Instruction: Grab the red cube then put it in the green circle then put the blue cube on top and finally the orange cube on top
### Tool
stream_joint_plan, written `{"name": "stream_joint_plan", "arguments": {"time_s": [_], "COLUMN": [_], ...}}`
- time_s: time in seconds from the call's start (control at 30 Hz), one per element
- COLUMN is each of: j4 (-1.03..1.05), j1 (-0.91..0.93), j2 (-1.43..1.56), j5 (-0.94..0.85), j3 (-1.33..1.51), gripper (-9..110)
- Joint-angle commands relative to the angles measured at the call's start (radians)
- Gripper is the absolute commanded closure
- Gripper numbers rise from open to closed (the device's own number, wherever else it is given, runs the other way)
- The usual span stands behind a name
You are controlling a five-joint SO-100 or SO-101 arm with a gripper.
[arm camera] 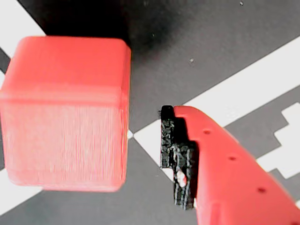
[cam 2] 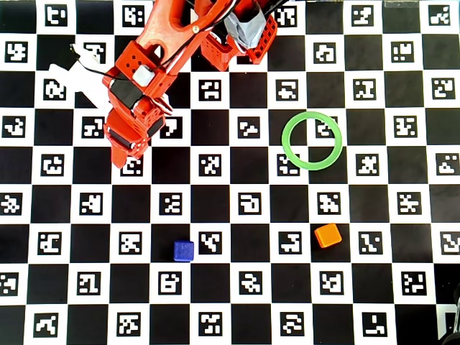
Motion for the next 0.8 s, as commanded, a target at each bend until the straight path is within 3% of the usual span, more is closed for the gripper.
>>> {"name": "stream_joint_plan", "arguments": {"time_s": [0.0,0.3,0.77], "j4": [-0.021,-0.031,-0.066], "j1": [0.009,0.008,0.006], "j2": [0.005,-0.002,0.020], "j5": [0.003,0.011,0.020], "j3": [-0.014,-0.015,0.015], "gripper": [63,67,87]}}
